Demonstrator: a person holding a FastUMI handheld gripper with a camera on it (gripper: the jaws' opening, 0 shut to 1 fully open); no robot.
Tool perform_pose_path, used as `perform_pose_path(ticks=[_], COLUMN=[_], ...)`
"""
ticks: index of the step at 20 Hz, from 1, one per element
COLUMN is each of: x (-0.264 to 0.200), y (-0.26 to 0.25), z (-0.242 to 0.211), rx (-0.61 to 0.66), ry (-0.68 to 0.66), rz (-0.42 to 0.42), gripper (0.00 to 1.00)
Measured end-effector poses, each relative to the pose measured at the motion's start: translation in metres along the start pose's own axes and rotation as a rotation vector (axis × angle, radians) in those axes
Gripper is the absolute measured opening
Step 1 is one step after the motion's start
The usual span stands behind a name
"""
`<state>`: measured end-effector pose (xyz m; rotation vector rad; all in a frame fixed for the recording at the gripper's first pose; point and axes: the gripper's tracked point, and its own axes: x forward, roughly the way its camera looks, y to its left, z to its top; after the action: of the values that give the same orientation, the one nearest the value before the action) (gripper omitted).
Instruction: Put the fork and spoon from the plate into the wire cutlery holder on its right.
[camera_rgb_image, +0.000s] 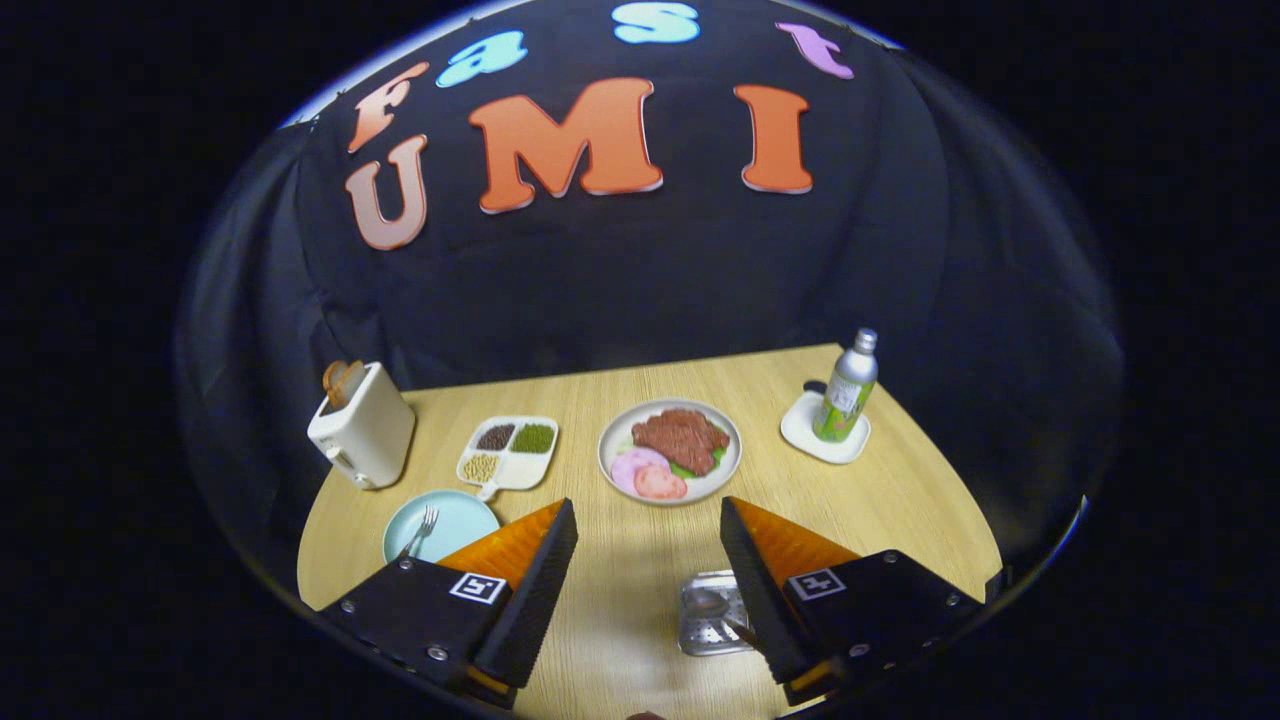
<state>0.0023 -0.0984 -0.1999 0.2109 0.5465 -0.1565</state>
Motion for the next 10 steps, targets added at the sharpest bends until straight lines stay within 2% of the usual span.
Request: perform_pose_path(ticks=[3,5,8,10], x=[-0.011,-0.014,-0.015,-0.011], y=[0.033,0.058,0.088,0.111], z=[0.046,0.061,0.069,0.065], rx=[-0.029,-0.025,-0.013,0.003], ry=[-0.230,-0.321,-0.379,-0.362], rz=[0.040,0.082,0.116,0.147], gripper=[0.92,0.95,0.97,0.97])
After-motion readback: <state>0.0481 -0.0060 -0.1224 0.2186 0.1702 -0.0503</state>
